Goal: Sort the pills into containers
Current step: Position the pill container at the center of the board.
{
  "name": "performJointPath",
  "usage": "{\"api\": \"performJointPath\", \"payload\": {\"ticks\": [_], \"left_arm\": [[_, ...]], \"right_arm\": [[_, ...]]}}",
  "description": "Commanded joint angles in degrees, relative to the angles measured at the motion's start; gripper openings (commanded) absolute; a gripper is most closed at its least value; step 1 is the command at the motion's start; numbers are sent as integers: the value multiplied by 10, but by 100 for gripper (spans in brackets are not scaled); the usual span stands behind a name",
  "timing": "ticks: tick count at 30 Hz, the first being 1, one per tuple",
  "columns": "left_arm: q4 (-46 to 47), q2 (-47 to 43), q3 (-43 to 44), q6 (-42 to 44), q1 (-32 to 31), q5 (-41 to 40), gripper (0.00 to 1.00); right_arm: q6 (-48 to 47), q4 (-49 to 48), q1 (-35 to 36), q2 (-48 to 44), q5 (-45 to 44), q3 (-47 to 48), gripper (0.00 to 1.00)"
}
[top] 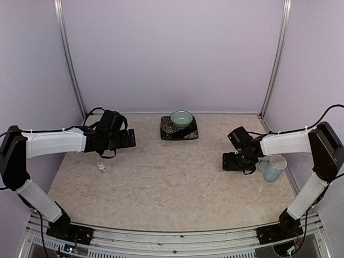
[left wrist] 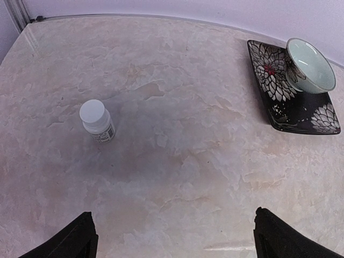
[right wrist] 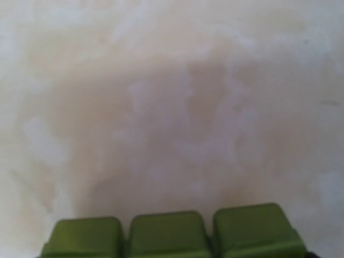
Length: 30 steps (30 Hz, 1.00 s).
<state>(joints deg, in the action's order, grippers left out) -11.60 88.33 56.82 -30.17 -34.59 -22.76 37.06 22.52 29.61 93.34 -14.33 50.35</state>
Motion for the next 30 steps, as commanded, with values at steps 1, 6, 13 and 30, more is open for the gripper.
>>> {"api": "performJointPath", "payload": {"ticks": [1,6,13,30], "left_arm": [[5,-1,14,0,-3,-2,99],[8,3,12,-6,-6,3,99],[11,-5,-6,-8,-10,-4,99],[54,-25,-45,16,-17,34,99]], "right_arm": [[-9,-18,25,13,29,16,100],[4,-16,71,67,34,60,100],[18,3,175,156,33,177,100],[-175,29,258,188,42,320,100]]}}
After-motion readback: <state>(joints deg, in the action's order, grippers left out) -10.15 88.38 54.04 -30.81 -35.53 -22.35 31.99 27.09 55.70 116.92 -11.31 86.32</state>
